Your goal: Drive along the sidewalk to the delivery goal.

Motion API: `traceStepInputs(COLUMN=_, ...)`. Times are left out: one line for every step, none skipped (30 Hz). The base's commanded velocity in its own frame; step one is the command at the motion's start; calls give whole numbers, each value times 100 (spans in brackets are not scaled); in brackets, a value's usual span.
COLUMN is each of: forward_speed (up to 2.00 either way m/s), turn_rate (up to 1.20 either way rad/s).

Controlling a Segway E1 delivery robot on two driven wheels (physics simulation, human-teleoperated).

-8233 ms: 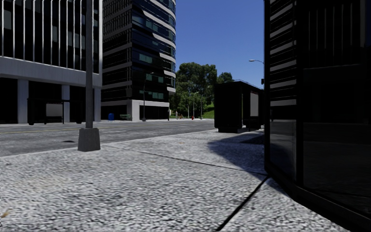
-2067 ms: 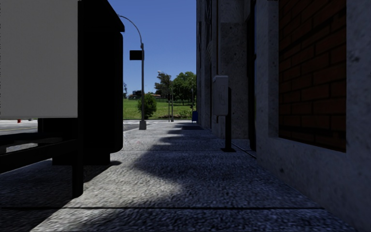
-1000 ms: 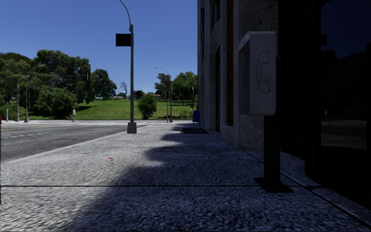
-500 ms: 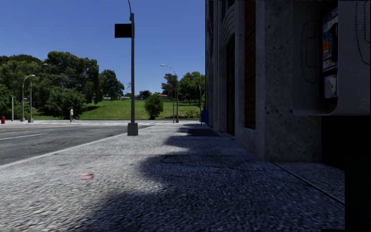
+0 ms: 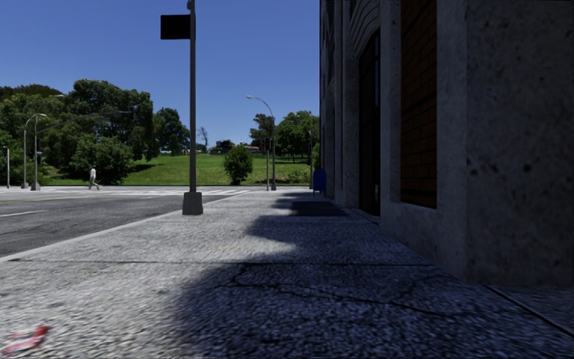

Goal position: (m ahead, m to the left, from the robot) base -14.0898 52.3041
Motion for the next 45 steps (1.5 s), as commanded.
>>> traceStepInputs(forward_speed=200, turn_rate=0)
traceStepInputs(forward_speed=200, turn_rate=0)
traceStepInputs(forward_speed=200, turn_rate=0)
traceStepInputs(forward_speed=200, turn_rate=0)
traceStepInputs(forward_speed=200, turn_rate=0)
traceStepInputs(forward_speed=200, turn_rate=0)
traceStepInputs(forward_speed=200, turn_rate=0)
traceStepInputs(forward_speed=200, turn_rate=0)
traceStepInputs(forward_speed=200, turn_rate=0)
traceStepInputs(forward_speed=200, turn_rate=0)
traceStepInputs(forward_speed=200, turn_rate=0)
traceStepInputs(forward_speed=200, turn_rate=0)
traceStepInputs(forward_speed=200, turn_rate=0)
traceStepInputs(forward_speed=200, turn_rate=0)
traceStepInputs(forward_speed=200, turn_rate=0)
traceStepInputs(forward_speed=200, turn_rate=0)
traceStepInputs(forward_speed=200, turn_rate=0)
traceStepInputs(forward_speed=200, turn_rate=0)
traceStepInputs(forward_speed=200, turn_rate=0)
traceStepInputs(forward_speed=200, turn_rate=0)
traceStepInputs(forward_speed=200, turn_rate=0)
traceStepInputs(forward_speed=200, turn_rate=0)
traceStepInputs(forward_speed=200, turn_rate=0)
traceStepInputs(forward_speed=200, turn_rate=0)
traceStepInputs(forward_speed=200, turn_rate=0)
traceStepInputs(forward_speed=200, turn_rate=0)
traceStepInputs(forward_speed=200, turn_rate=0)
traceStepInputs(forward_speed=200, turn_rate=0)
traceStepInputs(forward_speed=200, turn_rate=0)
traceStepInputs(forward_speed=200, turn_rate=0)
traceStepInputs(forward_speed=200, turn_rate=0)
traceStepInputs(forward_speed=200, turn_rate=0)
traceStepInputs(forward_speed=200, turn_rate=0)
traceStepInputs(forward_speed=200, turn_rate=0)
traceStepInputs(forward_speed=200, turn_rate=0)
traceStepInputs(forward_speed=200, turn_rate=0)
traceStepInputs(forward_speed=200, turn_rate=0)
traceStepInputs(forward_speed=200, turn_rate=0)
traceStepInputs(forward_speed=200, turn_rate=0)
traceStepInputs(forward_speed=200, turn_rate=0)
traceStepInputs(forward_speed=200, turn_rate=0)
traceStepInputs(forward_speed=200, turn_rate=0)
traceStepInputs(forward_speed=200, turn_rate=0)
traceStepInputs(forward_speed=200, turn_rate=0)
traceStepInputs(forward_speed=200, turn_rate=0)
